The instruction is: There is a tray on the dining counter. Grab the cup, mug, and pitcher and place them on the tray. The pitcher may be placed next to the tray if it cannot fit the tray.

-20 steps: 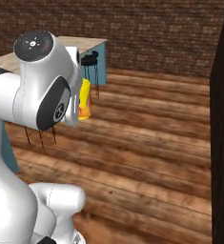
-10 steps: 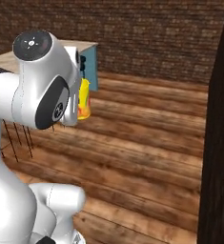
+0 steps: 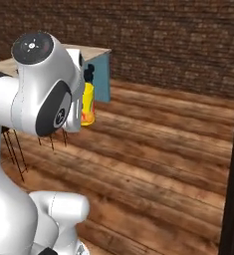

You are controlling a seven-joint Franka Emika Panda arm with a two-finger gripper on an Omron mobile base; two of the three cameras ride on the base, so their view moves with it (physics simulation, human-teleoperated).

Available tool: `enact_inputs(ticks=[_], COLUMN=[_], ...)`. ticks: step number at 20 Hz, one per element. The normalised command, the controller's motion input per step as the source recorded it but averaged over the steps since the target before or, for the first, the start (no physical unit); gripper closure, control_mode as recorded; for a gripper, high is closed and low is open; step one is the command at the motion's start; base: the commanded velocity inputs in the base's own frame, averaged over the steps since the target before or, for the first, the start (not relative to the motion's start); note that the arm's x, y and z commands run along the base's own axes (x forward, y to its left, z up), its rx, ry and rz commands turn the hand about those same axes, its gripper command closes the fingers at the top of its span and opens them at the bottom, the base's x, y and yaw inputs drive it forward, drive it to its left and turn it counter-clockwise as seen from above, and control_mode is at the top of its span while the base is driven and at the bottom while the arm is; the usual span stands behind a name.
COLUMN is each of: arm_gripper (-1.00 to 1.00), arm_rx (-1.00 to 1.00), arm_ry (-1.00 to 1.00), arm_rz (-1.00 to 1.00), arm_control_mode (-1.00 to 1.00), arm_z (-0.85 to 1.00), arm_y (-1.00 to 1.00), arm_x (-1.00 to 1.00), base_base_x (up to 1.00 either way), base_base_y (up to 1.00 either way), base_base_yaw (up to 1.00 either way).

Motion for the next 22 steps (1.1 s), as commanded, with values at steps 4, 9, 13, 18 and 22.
enact_inputs(ticks=[4, 9, 13, 18, 22], arm_gripper=[1.00, 1.00, 1.00, 1.00, 1.00], arm_rx=[0.00, 0.00, 0.00, 0.00, 0.00], arm_ry=[0.00, 0.00, 0.00, 0.00, 0.00], arm_rz=[0.00, 0.00, 0.00, 0.00, 0.00], arm_control_mode=[1.00, 1.00, 1.00, 1.00, 1.00], arm_z=[0.00, 0.00, 0.00, 0.00, 0.00], arm_y=[0.00, 0.00, 0.00, 0.00, 0.00], arm_x=[0.00, 0.00, 0.00, 0.00, 0.00], base_base_x=[1.00, 1.00, 1.00, 1.00, 1.00], base_base_y=[0.00, -0.16, -0.17, -0.16, -0.19], base_base_yaw=[0.44, 0.82, 1.00, 1.00, 0.98])
